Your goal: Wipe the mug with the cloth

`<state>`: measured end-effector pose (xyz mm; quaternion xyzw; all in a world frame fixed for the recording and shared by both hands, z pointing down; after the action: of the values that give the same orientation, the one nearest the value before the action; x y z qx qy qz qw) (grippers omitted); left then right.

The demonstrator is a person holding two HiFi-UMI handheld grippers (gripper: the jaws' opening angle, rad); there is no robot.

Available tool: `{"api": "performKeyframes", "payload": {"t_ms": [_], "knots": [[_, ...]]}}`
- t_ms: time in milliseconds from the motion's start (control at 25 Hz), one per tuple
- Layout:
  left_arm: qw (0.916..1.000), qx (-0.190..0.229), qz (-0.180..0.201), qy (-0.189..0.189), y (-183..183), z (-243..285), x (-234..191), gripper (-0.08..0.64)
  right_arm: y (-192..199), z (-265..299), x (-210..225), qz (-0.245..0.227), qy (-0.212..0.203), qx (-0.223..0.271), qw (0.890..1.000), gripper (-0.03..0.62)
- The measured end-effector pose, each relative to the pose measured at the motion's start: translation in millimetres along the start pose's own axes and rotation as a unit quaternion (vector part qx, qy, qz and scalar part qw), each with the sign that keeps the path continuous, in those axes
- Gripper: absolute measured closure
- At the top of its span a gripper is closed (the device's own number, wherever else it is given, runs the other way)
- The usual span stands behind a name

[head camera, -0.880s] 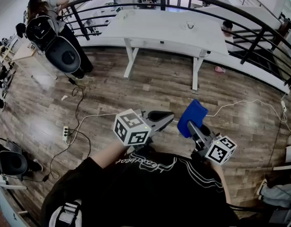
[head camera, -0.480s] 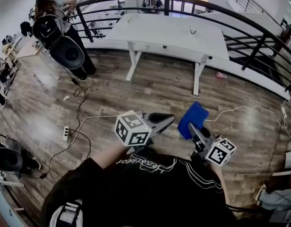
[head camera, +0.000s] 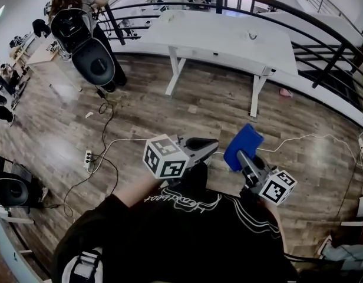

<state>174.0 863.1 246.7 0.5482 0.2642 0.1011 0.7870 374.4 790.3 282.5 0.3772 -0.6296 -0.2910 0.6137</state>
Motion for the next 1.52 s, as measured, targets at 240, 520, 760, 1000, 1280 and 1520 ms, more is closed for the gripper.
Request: {"api": "performKeyframes", "payload": {"t_ms": [240, 520, 760, 1000, 1280, 1520], "knots": [[0.9998, -0.007, -0.010, 0.013, -16, 37, -50, 0.552, -18, 24, 49, 0.021, 0.016, 0.002, 1.000, 0.528], [0.9989, -0.018, -0.019, 0.038, -37, 108, -160, 0.552, -42, 86, 146, 0.032, 0.036, 0.004, 0.999, 0.528], [0.9981, -0.039, -0.014, 0.045, -104, 202, -315, 0.552, -111, 187, 283, 0.062, 0.057, 0.024, 0.996, 0.528], [0.9962, -0.077, -0.017, 0.037, -167, 281, -479, 0.552, -181, 298, 410, 0.098, 0.091, 0.051, 0.990, 0.528], [0.9947, -0.087, 0.000, 0.055, -219, 355, -584, 0.552, -247, 360, 504, 0.097, 0.118, 0.103, 0.983, 0.528], [0.9903, -0.105, 0.011, 0.091, -226, 413, -610, 0.552, -260, 350, 556, 0.122, 0.151, 0.170, 0.966, 0.528]]}}
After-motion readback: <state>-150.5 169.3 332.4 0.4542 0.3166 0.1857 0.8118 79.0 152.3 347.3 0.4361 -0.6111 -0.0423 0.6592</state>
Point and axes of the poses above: the fingertips, and each gripper's own axes: z forward along the fingers, x to its right, y out of its underside, the point moved 8 cm from there along -z, backward along the fingers, and after that the axes turned 9 degrees about -y, right-handed, at the moved point
